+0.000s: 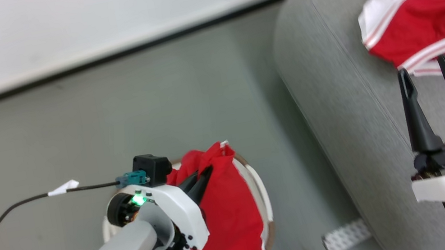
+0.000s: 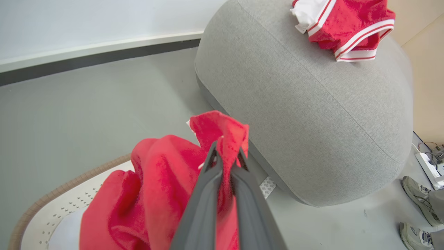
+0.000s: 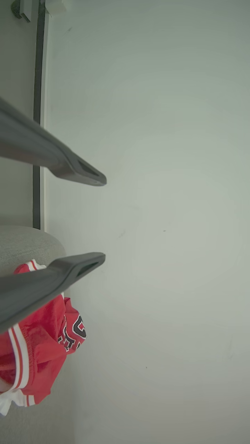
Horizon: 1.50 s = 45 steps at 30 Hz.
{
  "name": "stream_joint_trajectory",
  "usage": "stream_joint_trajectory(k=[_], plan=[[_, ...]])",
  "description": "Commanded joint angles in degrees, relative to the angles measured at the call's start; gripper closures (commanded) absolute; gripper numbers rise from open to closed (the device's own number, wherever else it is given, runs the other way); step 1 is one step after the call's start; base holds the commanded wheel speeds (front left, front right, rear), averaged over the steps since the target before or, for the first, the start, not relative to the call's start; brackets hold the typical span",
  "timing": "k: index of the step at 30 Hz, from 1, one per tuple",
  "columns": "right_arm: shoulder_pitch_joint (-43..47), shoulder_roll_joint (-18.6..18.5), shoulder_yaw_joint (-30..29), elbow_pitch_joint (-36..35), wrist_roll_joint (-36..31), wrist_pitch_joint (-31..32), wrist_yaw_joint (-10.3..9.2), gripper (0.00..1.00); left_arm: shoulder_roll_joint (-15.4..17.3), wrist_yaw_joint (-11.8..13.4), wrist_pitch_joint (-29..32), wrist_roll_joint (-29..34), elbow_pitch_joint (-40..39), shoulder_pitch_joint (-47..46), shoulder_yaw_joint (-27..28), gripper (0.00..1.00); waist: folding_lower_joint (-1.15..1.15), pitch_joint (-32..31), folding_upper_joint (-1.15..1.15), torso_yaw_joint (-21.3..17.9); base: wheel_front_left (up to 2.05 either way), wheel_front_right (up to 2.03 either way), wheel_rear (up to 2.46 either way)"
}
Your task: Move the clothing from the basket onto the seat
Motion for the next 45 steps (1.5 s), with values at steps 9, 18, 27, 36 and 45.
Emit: stream_joint_trajectory(k=[9,18,27,36,45], plan=[[6.57,-2.52,0.38,1.85,3.64,0.04,-0.15,0.00,-1.15,0.50,-4.59,3.43,-4.72,-1.25,3.16,1.00,0.02,-12.80,0.00,7.57,0.00,0.00,0.00],[9.38,-4.48,4.30,3.86,7.04,0.04,-0.15,0.00,-2.32,3.15,-4.54,10.08,-13.91,-1.26,10.62,1.00,0.02,-18.02,0.00,10.57,0.00,0.00,0.00],[9.64,-4.73,7.73,5.31,7.48,0.04,-0.15,0.00,-2.27,4.92,-4.55,12.80,-19.33,-1.35,13.73,1.00,0.02,-19.27,0.00,11.91,0.00,0.00,0.00],[9.23,-5.24,9.70,6.43,7.91,0.04,-0.15,0.00,-2.04,5.15,-4.56,13.31,-20.18,-0.08,14.26,1.00,0.02,-19.65,0.00,12.32,0.00,0.00,0.00],[7.53,-7.41,13.33,7.49,8.03,0.04,-0.15,0.00,-2.40,4.75,-4.56,13.66,-20.05,0.72,13.87,1.00,0.02,-19.61,0.00,12.71,0.00,0.00,0.00]])
